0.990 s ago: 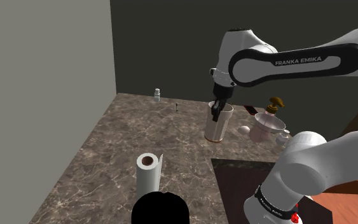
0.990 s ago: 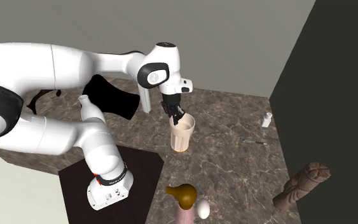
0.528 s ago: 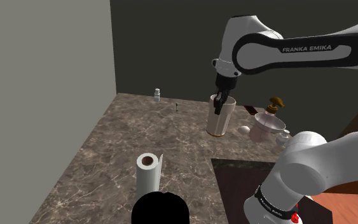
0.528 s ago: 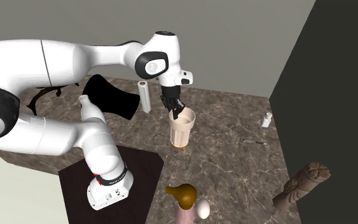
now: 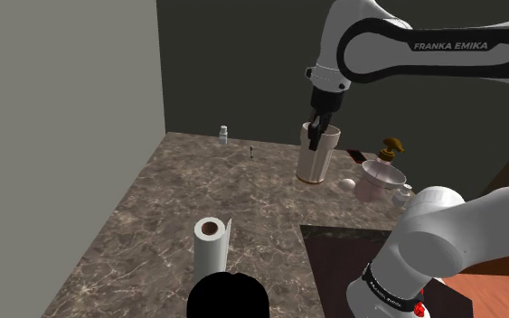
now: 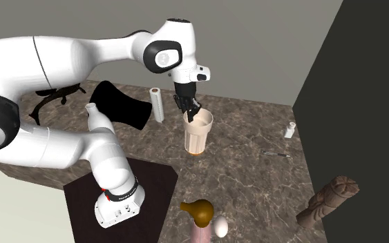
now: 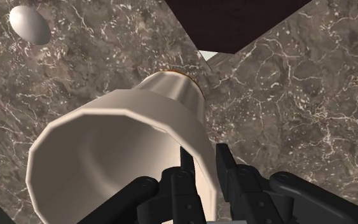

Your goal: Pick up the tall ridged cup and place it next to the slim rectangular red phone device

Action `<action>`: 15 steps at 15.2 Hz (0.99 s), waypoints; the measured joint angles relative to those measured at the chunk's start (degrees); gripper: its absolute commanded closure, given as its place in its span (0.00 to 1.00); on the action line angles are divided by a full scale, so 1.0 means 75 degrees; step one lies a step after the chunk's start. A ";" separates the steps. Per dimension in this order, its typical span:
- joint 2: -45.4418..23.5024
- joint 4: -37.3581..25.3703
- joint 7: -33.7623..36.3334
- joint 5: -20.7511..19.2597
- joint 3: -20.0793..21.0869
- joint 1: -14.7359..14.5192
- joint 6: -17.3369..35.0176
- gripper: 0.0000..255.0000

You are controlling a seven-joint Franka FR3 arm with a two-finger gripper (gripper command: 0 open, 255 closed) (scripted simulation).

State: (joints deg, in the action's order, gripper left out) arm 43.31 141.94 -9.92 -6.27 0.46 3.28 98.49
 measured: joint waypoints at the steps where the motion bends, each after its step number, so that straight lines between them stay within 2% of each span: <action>1: 0.0014 -0.0101 -0.0016 0.0000 -0.0002 0.0002 -0.0114 1.00; 15: -0.0336 -0.1793 -0.0141 0.0033 0.0040 0.0014 -0.1451 1.00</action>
State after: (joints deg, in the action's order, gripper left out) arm 40.80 128.49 -10.98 -6.03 0.76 3.38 87.60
